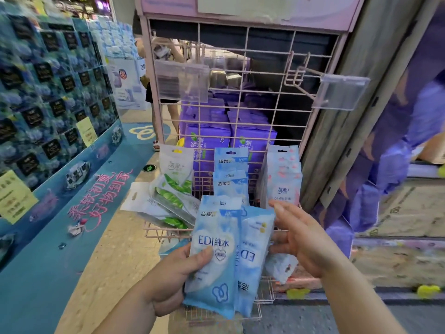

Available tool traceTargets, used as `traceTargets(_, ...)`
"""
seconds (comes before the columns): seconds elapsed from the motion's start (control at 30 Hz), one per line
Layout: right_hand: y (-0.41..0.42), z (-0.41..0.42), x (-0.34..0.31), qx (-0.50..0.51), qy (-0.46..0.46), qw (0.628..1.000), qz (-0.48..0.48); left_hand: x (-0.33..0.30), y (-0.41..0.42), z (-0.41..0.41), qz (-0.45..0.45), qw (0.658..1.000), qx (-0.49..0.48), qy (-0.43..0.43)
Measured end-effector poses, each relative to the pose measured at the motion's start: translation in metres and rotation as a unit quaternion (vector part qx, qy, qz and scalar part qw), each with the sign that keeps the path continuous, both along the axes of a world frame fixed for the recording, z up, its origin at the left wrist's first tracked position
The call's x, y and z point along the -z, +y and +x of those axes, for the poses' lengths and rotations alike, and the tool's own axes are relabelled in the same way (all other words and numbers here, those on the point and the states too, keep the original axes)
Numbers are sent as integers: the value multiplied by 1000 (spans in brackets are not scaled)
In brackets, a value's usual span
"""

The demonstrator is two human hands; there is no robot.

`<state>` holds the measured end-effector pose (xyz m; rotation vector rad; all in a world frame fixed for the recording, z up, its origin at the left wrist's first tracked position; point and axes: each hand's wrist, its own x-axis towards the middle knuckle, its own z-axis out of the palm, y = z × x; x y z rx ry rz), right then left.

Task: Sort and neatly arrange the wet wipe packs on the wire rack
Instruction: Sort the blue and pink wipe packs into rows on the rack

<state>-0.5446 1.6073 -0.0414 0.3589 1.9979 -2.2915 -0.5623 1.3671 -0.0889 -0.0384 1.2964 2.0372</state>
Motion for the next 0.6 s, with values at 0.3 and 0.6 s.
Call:
traceTargets(0.3, 6, -13, -6, 56, 20, 997, -43, -24, -18, -20, 128, 986, -102, -22)
traceTargets(0.6, -66, -14, 28, 135, 78, 958, -241, -39, 25, -15, 209, 973, -85, -37)
